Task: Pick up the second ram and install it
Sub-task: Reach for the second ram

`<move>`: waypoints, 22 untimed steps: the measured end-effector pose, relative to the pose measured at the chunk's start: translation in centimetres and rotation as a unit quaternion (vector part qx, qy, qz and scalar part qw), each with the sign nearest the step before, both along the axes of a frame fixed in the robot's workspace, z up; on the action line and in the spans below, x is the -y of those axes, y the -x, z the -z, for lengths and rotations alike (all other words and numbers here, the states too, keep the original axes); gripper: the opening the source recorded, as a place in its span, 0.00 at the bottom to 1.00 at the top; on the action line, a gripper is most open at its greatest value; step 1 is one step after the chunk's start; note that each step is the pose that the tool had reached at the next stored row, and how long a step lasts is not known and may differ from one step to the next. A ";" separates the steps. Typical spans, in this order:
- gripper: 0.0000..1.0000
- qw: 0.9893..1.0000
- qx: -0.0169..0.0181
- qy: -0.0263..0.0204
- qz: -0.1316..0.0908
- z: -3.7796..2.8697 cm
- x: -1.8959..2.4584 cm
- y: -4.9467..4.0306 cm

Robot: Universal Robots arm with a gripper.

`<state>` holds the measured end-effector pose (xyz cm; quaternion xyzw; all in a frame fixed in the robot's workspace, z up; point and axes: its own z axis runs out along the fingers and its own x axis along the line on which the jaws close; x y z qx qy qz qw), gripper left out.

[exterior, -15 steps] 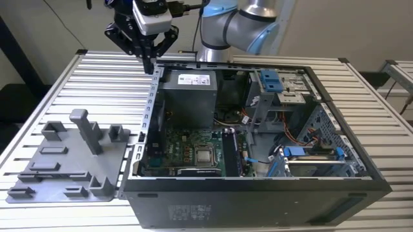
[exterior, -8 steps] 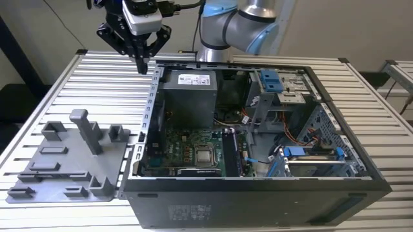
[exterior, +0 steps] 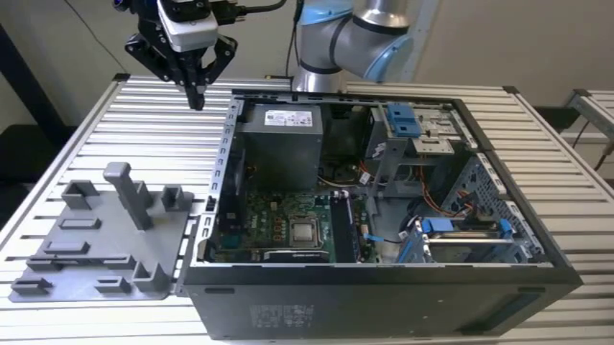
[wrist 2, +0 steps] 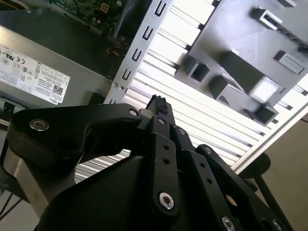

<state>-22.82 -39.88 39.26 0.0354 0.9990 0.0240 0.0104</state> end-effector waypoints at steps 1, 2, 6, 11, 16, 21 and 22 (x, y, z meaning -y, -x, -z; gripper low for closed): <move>0.11 1.000 0.000 0.000 0.000 0.00 0.00 0.24; 0.11 1.000 0.000 0.000 0.000 0.00 0.00 0.45; 0.11 1.000 0.000 0.000 0.000 0.00 0.00 1.17; 0.11 1.000 0.000 0.000 0.000 0.00 0.00 1.94; 0.11 1.000 0.000 0.000 0.000 0.00 0.00 2.80; 0.11 1.000 0.000 0.000 0.000 0.00 0.00 3.66; 0.11 1.000 0.000 0.000 0.000 0.00 0.00 3.81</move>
